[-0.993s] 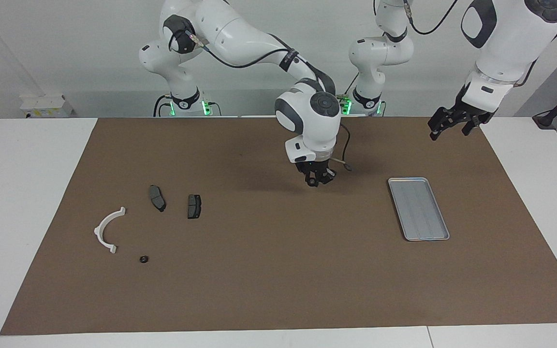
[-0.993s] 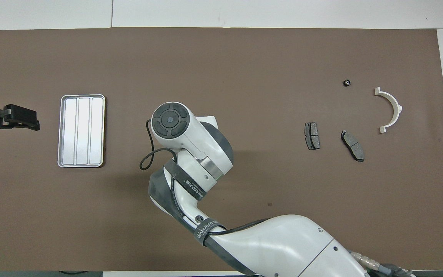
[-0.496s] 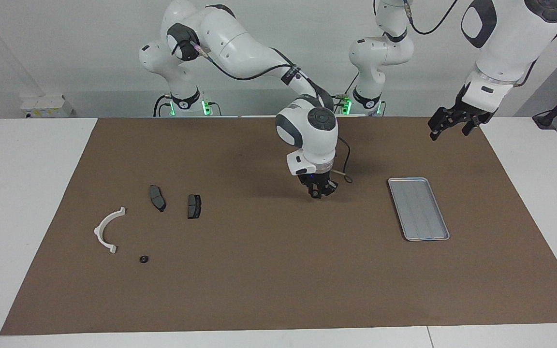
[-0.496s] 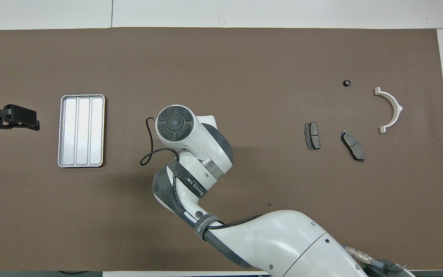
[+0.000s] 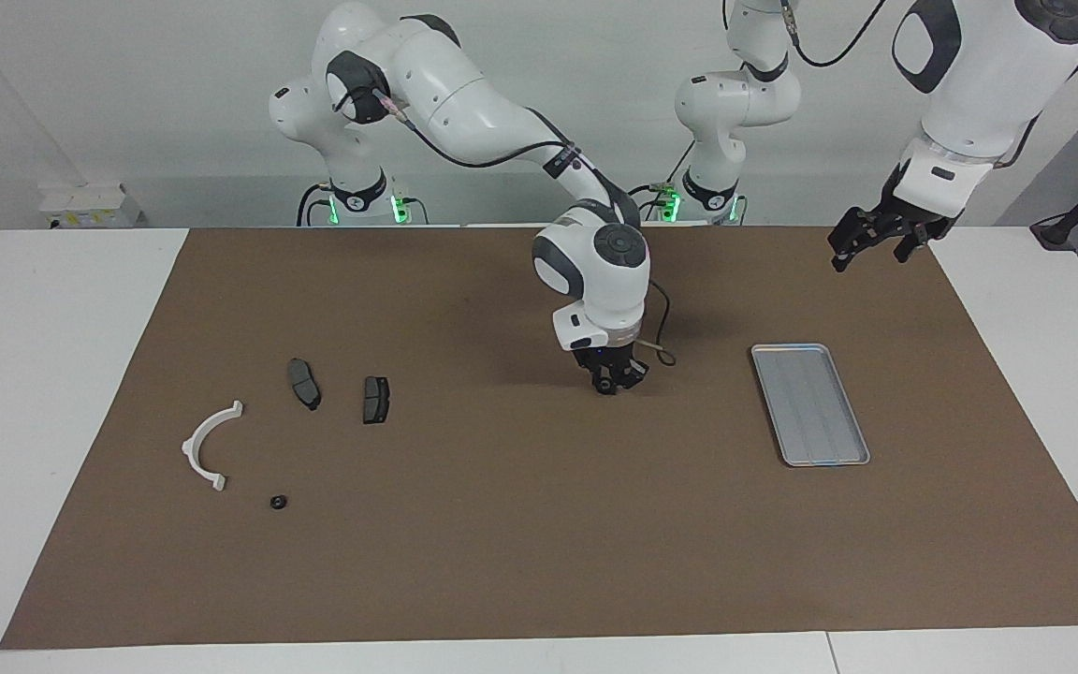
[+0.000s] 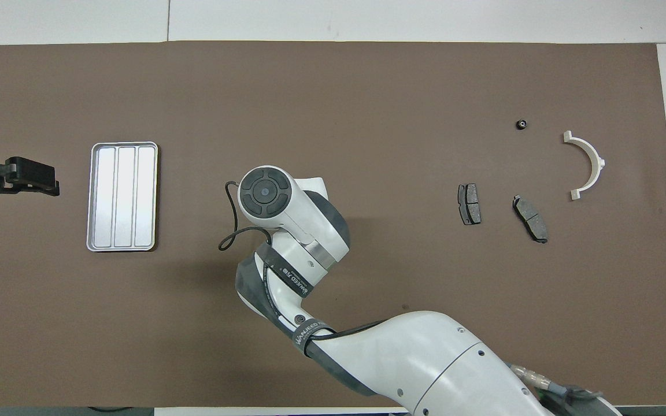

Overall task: Pick bearing gear from pile to tray
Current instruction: 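Carry the bearing to the table center and release it, then return the right gripper to the pile while the left gripper reaches the bearing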

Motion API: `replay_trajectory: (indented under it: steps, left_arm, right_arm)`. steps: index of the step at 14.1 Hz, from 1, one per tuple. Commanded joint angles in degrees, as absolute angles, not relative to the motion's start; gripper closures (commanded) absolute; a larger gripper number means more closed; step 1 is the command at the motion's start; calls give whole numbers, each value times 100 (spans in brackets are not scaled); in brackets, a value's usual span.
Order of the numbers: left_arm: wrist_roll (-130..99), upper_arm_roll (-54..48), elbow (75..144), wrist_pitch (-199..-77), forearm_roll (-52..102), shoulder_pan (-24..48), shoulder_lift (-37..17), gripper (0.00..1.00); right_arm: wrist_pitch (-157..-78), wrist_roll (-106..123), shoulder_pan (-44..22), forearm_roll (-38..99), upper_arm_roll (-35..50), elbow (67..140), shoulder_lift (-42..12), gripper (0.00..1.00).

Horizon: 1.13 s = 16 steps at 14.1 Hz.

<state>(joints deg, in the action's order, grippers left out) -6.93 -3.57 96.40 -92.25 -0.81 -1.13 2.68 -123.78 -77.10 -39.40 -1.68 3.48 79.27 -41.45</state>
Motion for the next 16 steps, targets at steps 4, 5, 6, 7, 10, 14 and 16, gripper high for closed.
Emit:
replay_trajectory:
  steps: [4, 5, 6, 7, 10, 14, 16]
  left_arm:
    - [-642, -378, 9729, -9193, -18, -132, 378, 0]
    - [-633, -387, 9729, -9167, -9, -123, 387, 0]
    - [-659, -387, 9729, -9193, -17, -123, 387, 0]
    - [-677, -387, 9721, -9202, -18, -114, 378, 0]
    - [-650, -501, 9738, -9124, -9, -18, 395, 0]
    - [-1096, -527, 10036, -9272, 9, 448, 518, 0]
    - [-1850, -527, 10177, -9719, 9, 877, 527, 0]
  right_arm:
    - [-11147, -7560, -3771, -562, 352, 7271, -4166, 0]
    - [-10910, -7289, -3718, -554, 343, 7068, -4140, 0]
    - [-10646, -7051, -3639, -545, 325, 6866, -4105, 0]
    - [-10452, -6797, -3456, -528, 360, 6742, -4026, 0]
    - [-10038, -5550, -2981, -527, 352, 6724, -3535, 0]
    - [-9879, -3784, -2261, -527, 352, 6785, -3261, 0]
    - [-9922, -2695, -1821, -527, 343, 6811, -3261, 0]
